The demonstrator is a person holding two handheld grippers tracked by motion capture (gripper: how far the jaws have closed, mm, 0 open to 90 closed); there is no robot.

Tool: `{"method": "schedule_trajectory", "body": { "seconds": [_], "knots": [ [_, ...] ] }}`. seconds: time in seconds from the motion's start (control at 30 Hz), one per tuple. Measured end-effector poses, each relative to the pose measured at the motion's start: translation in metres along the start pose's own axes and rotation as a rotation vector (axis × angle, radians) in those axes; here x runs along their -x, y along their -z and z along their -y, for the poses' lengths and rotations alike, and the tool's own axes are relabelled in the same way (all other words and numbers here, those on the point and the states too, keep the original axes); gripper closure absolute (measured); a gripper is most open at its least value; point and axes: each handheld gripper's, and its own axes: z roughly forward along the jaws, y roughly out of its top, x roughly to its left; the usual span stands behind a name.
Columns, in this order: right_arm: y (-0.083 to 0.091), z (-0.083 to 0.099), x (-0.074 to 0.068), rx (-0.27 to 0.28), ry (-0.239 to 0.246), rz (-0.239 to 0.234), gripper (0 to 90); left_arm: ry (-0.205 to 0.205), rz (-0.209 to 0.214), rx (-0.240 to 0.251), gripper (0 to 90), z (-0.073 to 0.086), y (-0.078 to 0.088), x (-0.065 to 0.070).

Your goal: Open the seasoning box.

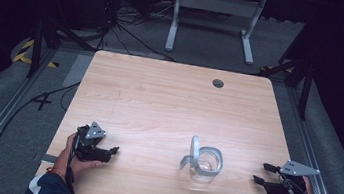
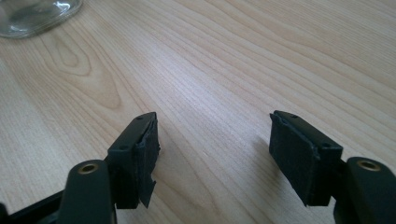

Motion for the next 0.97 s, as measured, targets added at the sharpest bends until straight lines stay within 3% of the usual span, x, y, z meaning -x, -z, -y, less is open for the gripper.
{"method": "schedule_trajectory", "body": {
  "seconds": [0.53,0.6,0.63,0.73,0.97],
  "knots": [
    [-0.0005,-0.0006,-0.0001,-0.001,-0.003,0.002,32.4,0.015,0.001,-0.007,19.9,0.0005,0.0007,0.002],
    [-0.0006,-0.0007,0.0,-0.002,-0.003,0.002,32.4,0.009,0.005,-0.009,19.7,0.0002,0.0006,0.0015],
    [-0.0007,-0.0008,0.0001,-0.001,-0.002,0.001,32.4,-0.014,-0.004,-0.009,19.7,-0.0005,0.0007,0.0],
    [-0.0007,-0.0008,0.0002,-0.001,-0.002,0.001,32.4,0.016,0.007,-0.001,18.9,-0.0003,-0.0015,0.0022],
    [-0.0007,-0.0008,0.0003,-0.001,-0.001,0.0,32.4,0.012,0.006,-0.003,18.5,-0.0009,-0.0017,0.0019]
  ]
}}
